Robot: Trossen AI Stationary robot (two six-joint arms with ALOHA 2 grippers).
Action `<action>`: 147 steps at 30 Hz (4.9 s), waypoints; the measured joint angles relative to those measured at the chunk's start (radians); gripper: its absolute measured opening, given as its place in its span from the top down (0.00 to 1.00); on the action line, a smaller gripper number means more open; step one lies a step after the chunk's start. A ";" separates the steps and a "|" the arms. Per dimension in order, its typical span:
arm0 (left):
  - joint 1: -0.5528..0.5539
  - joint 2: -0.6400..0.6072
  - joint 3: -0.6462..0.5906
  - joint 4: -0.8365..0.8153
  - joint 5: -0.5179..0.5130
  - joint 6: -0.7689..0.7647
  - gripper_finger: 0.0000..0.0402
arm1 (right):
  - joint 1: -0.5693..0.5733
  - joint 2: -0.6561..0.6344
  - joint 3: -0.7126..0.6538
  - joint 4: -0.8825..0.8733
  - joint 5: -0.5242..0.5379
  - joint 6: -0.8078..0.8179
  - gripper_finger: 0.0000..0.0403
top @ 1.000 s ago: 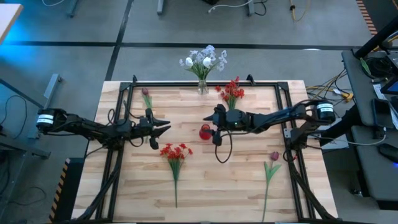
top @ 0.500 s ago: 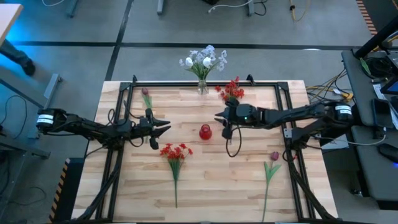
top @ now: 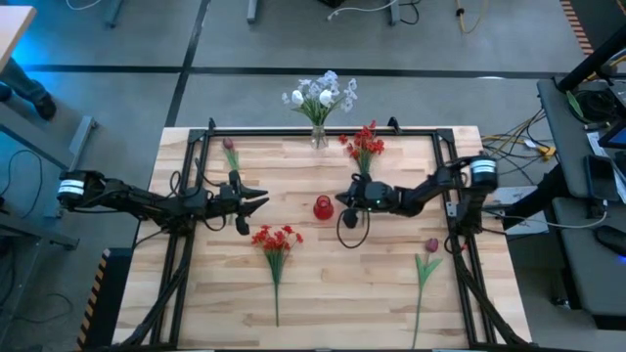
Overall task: Sort flowers into vase by color
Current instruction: Adjust the red flower vase, then put the top red flowers into the red vase
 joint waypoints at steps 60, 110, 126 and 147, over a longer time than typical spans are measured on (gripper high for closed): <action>0.000 0.001 0.002 -0.009 0.000 0.000 0.81 | -0.274 0.005 0.501 -1.294 0.193 0.456 0.53; 0.000 0.001 0.006 0.000 0.000 0.000 0.81 | 0.243 -0.218 0.079 0.557 0.188 -0.305 0.97; 0.000 0.001 0.006 0.000 0.000 0.005 0.81 | 0.230 -0.086 0.241 0.610 0.143 -0.428 0.97; 0.000 0.001 0.006 0.000 0.000 0.008 0.81 | 0.155 0.095 0.248 0.669 -0.004 -0.382 0.97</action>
